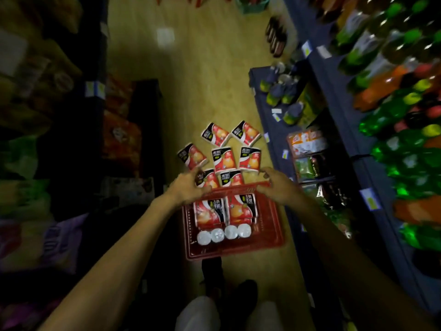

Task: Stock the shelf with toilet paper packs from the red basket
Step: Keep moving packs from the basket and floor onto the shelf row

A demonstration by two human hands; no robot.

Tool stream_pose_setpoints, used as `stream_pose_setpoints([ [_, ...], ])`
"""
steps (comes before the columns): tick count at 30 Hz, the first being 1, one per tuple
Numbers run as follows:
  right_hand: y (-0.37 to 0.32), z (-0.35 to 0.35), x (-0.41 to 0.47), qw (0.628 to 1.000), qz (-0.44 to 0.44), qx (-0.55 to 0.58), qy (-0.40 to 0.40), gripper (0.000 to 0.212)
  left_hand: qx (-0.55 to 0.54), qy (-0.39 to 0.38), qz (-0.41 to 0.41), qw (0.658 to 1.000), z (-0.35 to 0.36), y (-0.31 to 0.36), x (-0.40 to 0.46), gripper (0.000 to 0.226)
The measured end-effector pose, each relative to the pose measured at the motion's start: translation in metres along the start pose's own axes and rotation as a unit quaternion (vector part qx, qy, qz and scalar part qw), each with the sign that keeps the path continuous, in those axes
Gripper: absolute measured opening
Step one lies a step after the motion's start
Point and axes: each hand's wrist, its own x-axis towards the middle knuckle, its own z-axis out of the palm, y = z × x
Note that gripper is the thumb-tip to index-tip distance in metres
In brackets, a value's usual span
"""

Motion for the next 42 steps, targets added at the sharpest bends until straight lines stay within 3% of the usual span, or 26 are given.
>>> stream_pose_setpoints([
  [6,0.082,0.097,0.069,0.999,0.008,0.016,-0.047,0.046,-0.023,-0.047,-0.050,0.997,0.091,-0.084,0.050,0.064],
  [10,0.141,0.160,0.118,0.998,0.003,0.008,-0.065,0.047,-0.019,-0.041,-0.047,0.998,0.155,-0.128,0.100,0.089],
  [16,0.229,0.243,0.180,0.997,0.002,0.008,-0.076,0.048,0.060,-0.040,-0.032,0.997,0.253,-0.185,0.191,0.087],
  [23,0.299,0.292,0.233,0.999,-0.005,0.007,-0.036,0.047,0.202,-0.063,0.005,0.977,0.333,-0.223,0.274,0.083],
  [29,0.321,0.313,0.248,0.999,-0.045,0.005,0.006,0.047,0.276,-0.066,0.018,0.959,0.370,-0.246,0.305,0.072],
  [33,0.334,0.320,0.259,0.998,-0.048,0.024,0.025,0.046,0.292,-0.075,0.020,0.953,0.378,-0.249,0.316,0.079],
  [38,0.352,0.329,0.267,0.997,-0.047,0.034,0.041,0.044,0.285,-0.084,0.025,0.955,0.378,-0.257,0.328,0.084],
  [42,0.363,0.336,0.262,0.997,-0.037,0.032,0.059,0.039,0.216,-0.078,0.030,0.973,0.378,-0.260,0.329,0.081],
])
